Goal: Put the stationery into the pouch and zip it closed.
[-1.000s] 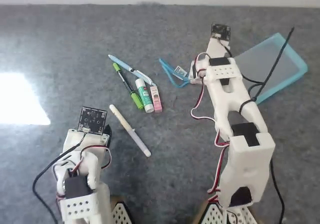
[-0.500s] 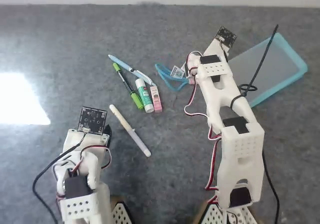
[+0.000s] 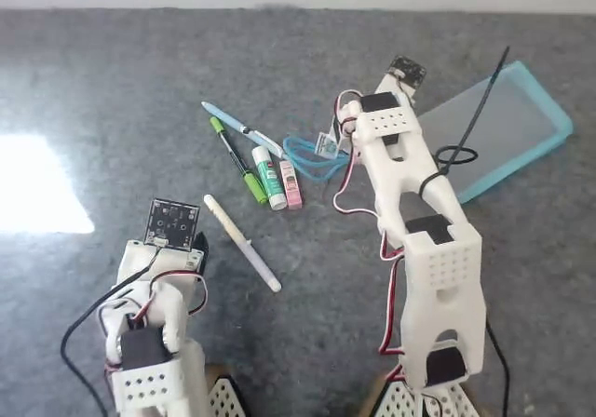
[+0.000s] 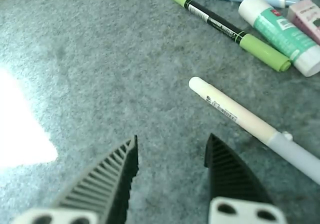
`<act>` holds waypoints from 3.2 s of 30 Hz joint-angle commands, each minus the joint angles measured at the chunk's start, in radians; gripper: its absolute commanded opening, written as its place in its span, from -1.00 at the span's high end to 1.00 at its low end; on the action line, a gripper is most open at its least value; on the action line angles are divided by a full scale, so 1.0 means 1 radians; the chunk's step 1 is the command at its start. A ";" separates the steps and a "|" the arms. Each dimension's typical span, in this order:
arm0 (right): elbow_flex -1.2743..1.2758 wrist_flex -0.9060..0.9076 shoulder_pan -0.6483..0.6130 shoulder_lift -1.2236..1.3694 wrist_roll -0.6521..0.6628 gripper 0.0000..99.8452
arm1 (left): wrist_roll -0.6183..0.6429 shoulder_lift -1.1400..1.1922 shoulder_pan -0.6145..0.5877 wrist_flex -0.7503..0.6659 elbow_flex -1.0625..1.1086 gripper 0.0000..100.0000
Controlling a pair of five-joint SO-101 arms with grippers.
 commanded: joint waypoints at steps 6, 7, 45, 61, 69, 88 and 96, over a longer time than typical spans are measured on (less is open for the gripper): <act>-0.080 -0.010 -0.048 0.099 -0.011 0.58 | 0.006 -0.014 0.005 -0.020 -0.008 0.59; -0.098 -0.012 -0.044 0.122 -0.011 0.63 | 0.006 -0.014 0.005 -0.020 -0.008 0.59; -0.308 0.662 -0.171 -0.424 1.102 0.99 | 0.006 -0.014 0.003 -0.025 -0.008 0.59; 0.353 0.584 -0.176 -1.004 1.270 0.98 | 0.054 -0.014 0.014 0.046 -0.245 0.59; 0.463 0.533 -0.262 -1.210 1.270 0.98 | 0.126 -0.011 0.281 0.135 -0.479 0.46; 0.465 0.565 -0.266 -1.282 1.238 0.98 | 0.287 0.279 0.580 0.005 -0.654 0.33; 0.465 0.576 -0.268 -1.282 1.234 0.98 | 0.279 0.342 0.578 -0.118 -0.570 0.33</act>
